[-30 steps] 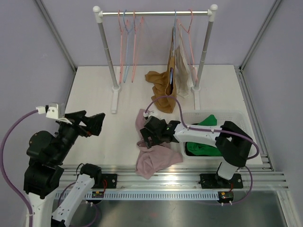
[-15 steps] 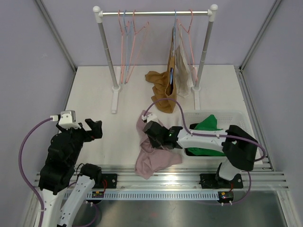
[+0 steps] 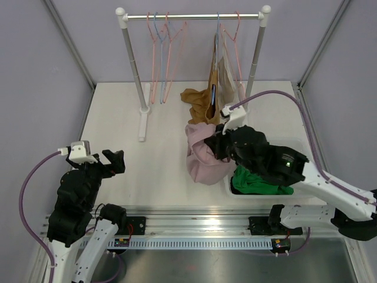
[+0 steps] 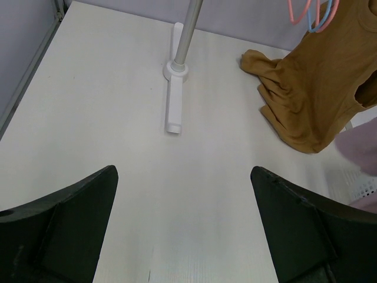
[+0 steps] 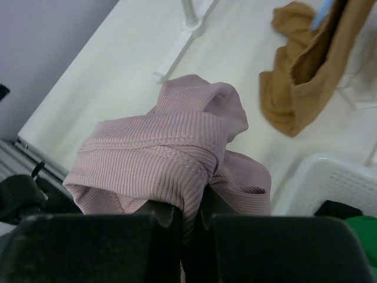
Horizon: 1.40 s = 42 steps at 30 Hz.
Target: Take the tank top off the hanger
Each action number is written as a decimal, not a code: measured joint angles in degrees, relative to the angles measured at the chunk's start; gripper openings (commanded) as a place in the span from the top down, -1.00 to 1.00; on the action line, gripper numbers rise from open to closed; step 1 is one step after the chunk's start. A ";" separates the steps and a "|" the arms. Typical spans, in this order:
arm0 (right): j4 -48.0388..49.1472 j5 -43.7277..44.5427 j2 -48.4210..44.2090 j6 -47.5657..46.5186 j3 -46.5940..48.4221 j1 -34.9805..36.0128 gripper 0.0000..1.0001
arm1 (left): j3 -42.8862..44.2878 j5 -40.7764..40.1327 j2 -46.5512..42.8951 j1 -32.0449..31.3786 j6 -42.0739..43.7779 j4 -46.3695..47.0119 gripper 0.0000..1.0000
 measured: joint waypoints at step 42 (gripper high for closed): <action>8.09 6.14 -4.57 36.59 -42.73 -23.65 -0.13 | -0.98 1.57 -3.89 0.00 -0.02 1.20 -0.98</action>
